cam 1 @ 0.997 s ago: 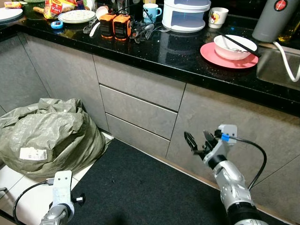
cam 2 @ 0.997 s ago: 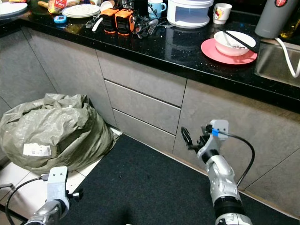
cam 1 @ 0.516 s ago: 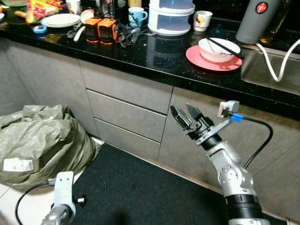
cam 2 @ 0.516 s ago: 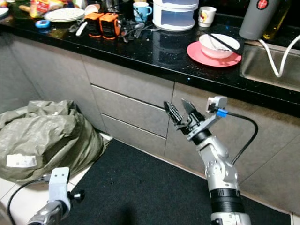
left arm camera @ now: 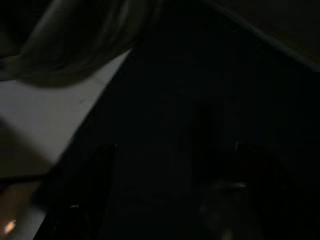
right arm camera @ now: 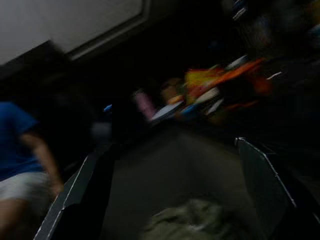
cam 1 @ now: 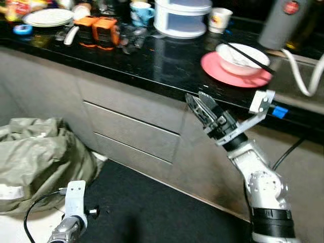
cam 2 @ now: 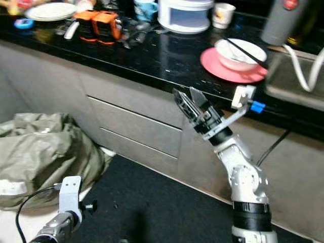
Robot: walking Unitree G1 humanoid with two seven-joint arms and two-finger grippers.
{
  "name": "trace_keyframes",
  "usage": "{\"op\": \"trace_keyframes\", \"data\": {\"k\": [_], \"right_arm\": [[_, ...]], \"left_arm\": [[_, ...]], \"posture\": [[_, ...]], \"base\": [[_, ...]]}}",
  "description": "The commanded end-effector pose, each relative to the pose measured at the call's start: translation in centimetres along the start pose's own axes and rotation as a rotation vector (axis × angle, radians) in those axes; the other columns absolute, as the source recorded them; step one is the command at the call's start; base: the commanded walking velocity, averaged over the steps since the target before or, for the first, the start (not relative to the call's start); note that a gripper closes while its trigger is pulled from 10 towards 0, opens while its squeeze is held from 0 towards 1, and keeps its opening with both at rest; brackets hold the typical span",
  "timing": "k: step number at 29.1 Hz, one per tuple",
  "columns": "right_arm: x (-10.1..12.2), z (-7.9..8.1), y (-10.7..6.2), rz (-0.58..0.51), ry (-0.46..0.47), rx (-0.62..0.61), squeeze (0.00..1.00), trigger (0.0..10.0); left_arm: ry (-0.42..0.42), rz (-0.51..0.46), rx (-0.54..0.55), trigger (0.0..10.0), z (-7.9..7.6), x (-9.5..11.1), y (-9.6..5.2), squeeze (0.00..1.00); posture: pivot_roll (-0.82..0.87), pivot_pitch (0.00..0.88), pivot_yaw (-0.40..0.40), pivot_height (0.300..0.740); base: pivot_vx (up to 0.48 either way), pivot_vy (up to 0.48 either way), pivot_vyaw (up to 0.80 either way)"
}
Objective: Kitchen organization
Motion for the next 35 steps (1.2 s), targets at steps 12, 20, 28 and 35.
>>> {"op": "trace_keyframes", "data": {"k": [12, 20, 28, 35], "right_arm": [[1.1, -0.2, -0.3, -0.024, 0.020, -0.060, 0.00, 10.0], [2.2, 0.2, 0.1, -0.042, 0.012, -0.040, 0.00, 10.0], [2.9, 0.7, 0.3, -0.063, 0.008, -0.009, 0.00, 10.0], [3.3, 1.2, 0.8, -0.103, 0.015, 0.018, 0.00, 10.0]], "left_arm": [[0.021, 0.019, -0.024, 10.0, -0.4, -0.3, 0.0, 0.00], [0.025, 0.017, -0.028, 10.0, -0.5, -0.2, 0.0, 0.00], [0.042, 0.021, -0.038, 10.0, -0.6, -0.2, 0.1, 0.00], [0.052, 0.024, -0.045, 10.0, -0.7, -0.3, 0.0, 0.00]], "posture": [[0.04, 0.109, -0.004, 0.740], [0.04, 0.098, -0.007, 0.740], [0.04, 0.094, -0.006, 0.740], [0.04, 0.072, -0.011, 0.740]], "base": [[0.376, 0.000, -0.53], [0.374, 0.000, -0.80], [0.374, 0.000, -0.80], [0.376, 0.000, -0.11]]}}
Point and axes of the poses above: a point about 5 cm out from each wrist's last joint towards the gripper, its own y axis pointing out of the wrist towards the gripper, its own x axis along the axis of the wrist's last joint, z = x × y, the point moved 2 cm from there along y, pointing out of the wrist towards the gripper, and after that the axes turned 15 degrees about y, right-handed, at the moved point
